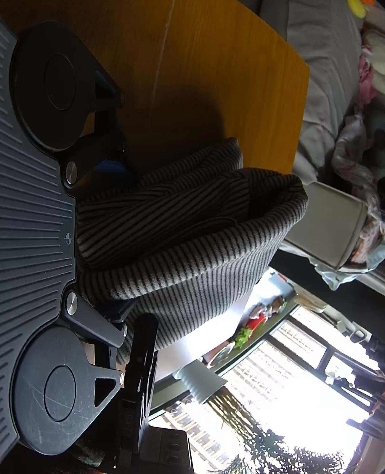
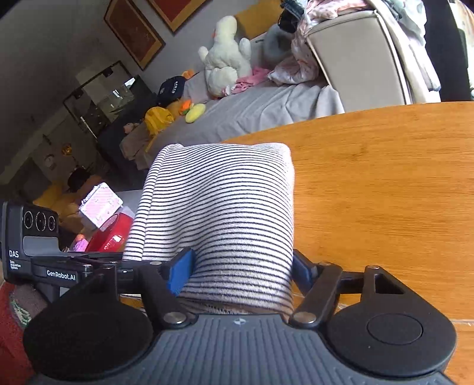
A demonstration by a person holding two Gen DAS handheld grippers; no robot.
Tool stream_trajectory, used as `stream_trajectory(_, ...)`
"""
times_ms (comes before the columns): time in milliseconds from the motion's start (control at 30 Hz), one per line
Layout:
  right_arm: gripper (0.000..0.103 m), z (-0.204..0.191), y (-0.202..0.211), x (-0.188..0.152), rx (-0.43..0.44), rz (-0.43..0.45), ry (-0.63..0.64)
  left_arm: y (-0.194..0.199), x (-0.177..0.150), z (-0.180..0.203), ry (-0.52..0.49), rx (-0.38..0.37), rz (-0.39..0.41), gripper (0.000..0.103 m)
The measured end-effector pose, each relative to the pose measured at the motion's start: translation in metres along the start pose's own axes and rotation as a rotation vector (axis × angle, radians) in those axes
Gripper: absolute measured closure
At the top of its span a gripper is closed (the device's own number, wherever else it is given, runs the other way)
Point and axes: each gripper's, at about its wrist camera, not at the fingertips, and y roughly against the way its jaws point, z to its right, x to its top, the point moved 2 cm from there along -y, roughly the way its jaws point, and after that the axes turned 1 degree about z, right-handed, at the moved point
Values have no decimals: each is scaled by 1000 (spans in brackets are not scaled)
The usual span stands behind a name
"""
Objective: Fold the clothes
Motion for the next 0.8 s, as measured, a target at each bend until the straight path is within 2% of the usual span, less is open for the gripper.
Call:
stream_trajectory(367,28,-11,-88,48,2,49,39,-6,37,-57,30,71,133,22)
stream_trajectory(667,24,-12,-101,55,-6,74,42,-8,48,-71,18,90,175,20)
stream_trajectory(767,11,-14,-95,51,-49,101,42,-6,42,-68,19,102,198,18)
stream_trajectory(800,4,-14,-92,48,-66,112,37,-4,38,-67,22,104,212,18)
